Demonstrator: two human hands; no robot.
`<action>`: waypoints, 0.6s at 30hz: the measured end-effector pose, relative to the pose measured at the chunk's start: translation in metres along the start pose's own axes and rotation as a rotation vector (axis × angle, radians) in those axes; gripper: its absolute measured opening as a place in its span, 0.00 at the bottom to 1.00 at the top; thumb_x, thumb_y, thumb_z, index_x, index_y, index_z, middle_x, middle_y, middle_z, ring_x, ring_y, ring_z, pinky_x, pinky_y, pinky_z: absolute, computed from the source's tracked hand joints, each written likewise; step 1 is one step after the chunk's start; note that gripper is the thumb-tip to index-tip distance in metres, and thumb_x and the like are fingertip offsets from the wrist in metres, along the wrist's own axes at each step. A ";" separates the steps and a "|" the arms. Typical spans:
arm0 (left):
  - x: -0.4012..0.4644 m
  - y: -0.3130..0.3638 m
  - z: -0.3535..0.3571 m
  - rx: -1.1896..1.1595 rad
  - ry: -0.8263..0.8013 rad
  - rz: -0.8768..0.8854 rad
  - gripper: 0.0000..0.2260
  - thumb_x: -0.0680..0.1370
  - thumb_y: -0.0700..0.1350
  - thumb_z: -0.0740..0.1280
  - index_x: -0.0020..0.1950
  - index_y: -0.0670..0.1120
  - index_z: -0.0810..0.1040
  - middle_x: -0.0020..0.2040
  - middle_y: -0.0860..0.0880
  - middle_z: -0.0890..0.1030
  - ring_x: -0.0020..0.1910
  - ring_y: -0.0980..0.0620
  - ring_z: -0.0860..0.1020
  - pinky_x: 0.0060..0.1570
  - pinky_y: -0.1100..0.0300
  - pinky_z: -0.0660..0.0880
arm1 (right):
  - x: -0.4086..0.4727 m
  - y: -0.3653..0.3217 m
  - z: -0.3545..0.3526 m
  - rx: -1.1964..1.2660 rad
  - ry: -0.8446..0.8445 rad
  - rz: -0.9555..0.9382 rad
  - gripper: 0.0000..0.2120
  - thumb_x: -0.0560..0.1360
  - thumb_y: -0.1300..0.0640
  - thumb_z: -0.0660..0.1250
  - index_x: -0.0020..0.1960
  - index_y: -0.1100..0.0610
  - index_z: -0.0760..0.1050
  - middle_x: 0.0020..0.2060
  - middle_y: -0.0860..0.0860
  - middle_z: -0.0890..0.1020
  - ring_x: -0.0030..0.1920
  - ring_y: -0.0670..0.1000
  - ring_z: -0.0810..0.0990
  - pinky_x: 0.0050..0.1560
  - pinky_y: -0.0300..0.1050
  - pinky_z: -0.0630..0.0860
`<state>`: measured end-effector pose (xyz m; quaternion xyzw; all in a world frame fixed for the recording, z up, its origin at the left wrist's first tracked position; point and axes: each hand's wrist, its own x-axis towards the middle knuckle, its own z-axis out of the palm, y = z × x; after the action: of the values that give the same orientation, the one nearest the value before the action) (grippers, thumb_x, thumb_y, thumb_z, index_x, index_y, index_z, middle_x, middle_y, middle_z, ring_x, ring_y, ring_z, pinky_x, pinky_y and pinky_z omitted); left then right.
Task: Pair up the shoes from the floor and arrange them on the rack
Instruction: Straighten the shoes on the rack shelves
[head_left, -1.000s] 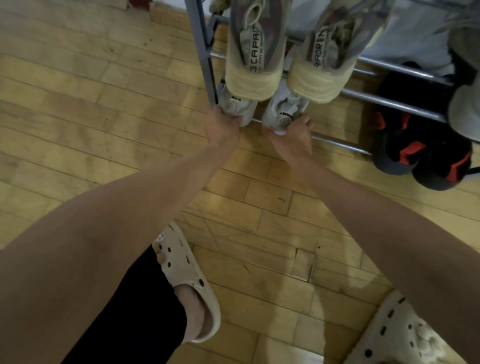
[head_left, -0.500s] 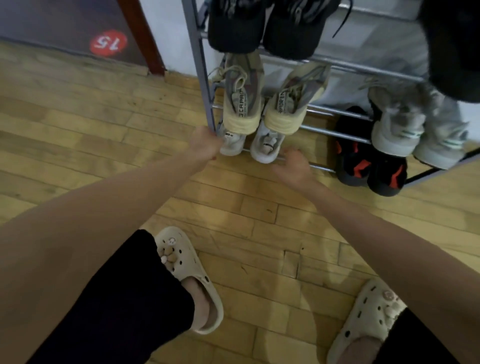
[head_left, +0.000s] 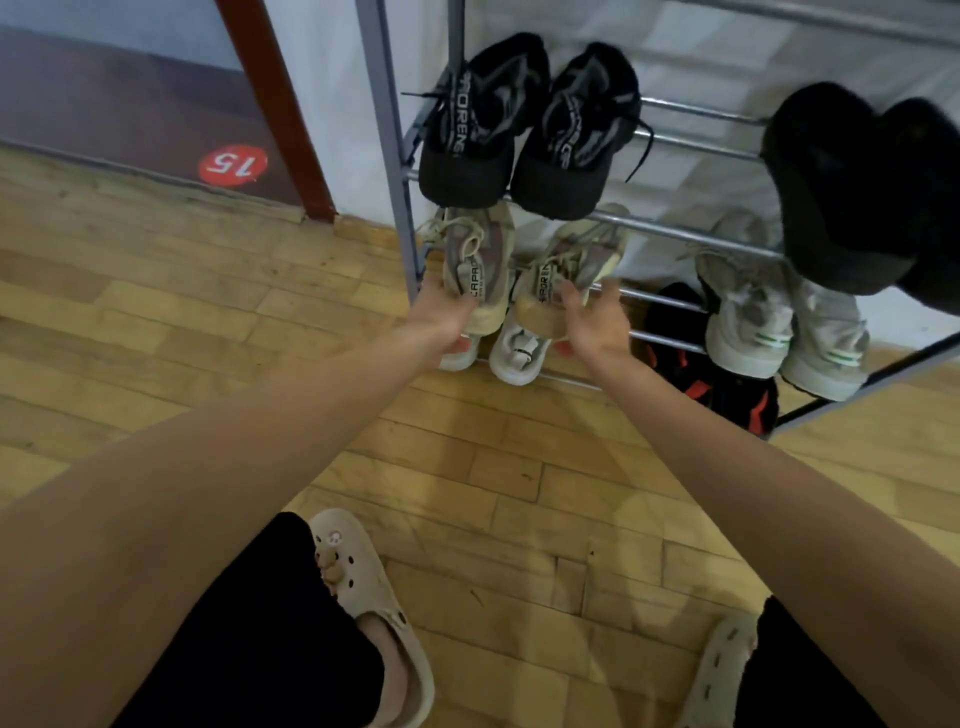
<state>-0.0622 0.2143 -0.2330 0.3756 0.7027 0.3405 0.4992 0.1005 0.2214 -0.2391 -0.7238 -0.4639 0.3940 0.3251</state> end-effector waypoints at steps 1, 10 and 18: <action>0.003 -0.002 0.001 -0.054 -0.006 -0.011 0.24 0.80 0.44 0.64 0.74 0.47 0.61 0.60 0.49 0.70 0.58 0.39 0.78 0.53 0.48 0.80 | 0.005 0.000 0.000 -0.027 -0.009 0.015 0.29 0.79 0.42 0.59 0.73 0.56 0.59 0.62 0.56 0.77 0.38 0.53 0.80 0.49 0.58 0.81; 0.021 0.000 -0.011 -0.464 -0.055 -0.159 0.27 0.79 0.34 0.64 0.76 0.47 0.61 0.73 0.42 0.66 0.58 0.40 0.74 0.45 0.48 0.81 | 0.021 0.000 0.012 0.619 -0.122 0.349 0.17 0.82 0.57 0.56 0.70 0.53 0.62 0.57 0.56 0.74 0.50 0.57 0.77 0.35 0.47 0.76; 0.020 0.026 0.011 -0.420 -0.135 -0.010 0.23 0.80 0.33 0.62 0.74 0.44 0.64 0.63 0.48 0.74 0.58 0.45 0.77 0.50 0.49 0.81 | 0.012 0.020 -0.023 0.479 0.037 0.183 0.17 0.83 0.55 0.51 0.70 0.53 0.64 0.42 0.50 0.74 0.34 0.49 0.71 0.27 0.40 0.69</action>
<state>-0.0515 0.2457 -0.2228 0.2817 0.5830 0.4510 0.6142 0.1323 0.2230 -0.2484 -0.6722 -0.2836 0.5073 0.4587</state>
